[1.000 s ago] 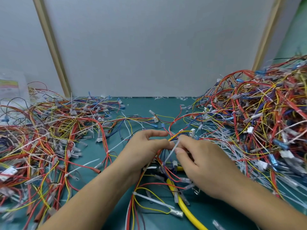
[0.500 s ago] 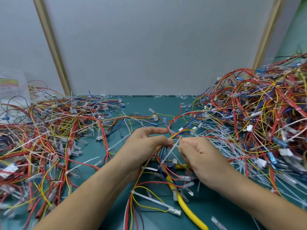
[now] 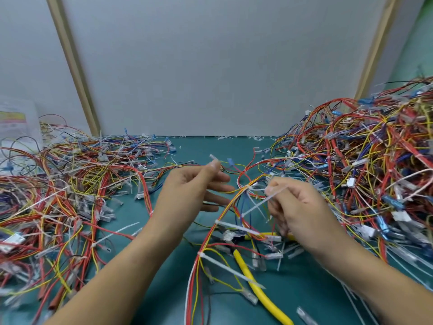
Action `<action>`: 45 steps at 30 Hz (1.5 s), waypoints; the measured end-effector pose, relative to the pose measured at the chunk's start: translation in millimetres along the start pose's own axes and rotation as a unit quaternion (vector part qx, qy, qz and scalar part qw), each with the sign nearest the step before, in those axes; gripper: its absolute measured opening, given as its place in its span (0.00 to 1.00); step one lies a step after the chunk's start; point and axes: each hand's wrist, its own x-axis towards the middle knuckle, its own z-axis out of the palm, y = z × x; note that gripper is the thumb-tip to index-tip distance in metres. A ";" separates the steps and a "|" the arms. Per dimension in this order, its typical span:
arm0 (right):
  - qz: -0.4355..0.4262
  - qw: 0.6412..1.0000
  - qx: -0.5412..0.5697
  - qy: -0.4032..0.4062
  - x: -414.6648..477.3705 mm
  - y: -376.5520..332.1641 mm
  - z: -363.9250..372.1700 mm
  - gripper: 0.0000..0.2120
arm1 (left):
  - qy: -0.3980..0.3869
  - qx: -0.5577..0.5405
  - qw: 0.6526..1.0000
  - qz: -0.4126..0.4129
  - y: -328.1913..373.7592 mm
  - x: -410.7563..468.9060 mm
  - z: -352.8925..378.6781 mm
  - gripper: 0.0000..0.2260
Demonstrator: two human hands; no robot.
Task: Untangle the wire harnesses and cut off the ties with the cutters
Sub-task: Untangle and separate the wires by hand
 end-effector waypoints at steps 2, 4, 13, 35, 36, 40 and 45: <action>-0.015 1.000 0.007 0.021 2.3 -2.7 -4.2 0.20 | 0.042 -0.030 0.997 0.065 1.1 -0.1 -3.0 0.17; -0.037 0.999 0.018 0.034 3.4 -4.2 -7.5 0.18 | 0.125 -0.031 0.981 0.145 0.6 3.0 -9.8 0.15; -0.025 0.991 0.094 0.090 6.2 -5.6 -15.9 0.22 | 0.028 -0.001 0.998 -0.059 -7.9 17.9 -12.3 0.13; -0.225 0.924 -0.208 0.230 0.1 -17.1 -22.2 0.07 | -0.039 0.154 0.953 0.258 -3.5 -1.0 -7.3 0.07; -0.237 0.925 -0.225 0.193 -2.7 -17.9 -15.8 0.07 | -0.027 0.182 0.941 0.284 -3.8 -2.8 -4.9 0.07; -0.124 0.981 -0.143 0.043 -6.2 -14.0 5.7 0.12 | -0.041 0.207 0.921 0.326 -5.2 -6.5 2.0 0.08; -0.080 0.992 -0.098 -0.005 -1.9 -12.9 -4.2 0.06 | -0.097 0.219 0.920 0.311 -3.1 -10.3 5.1 0.11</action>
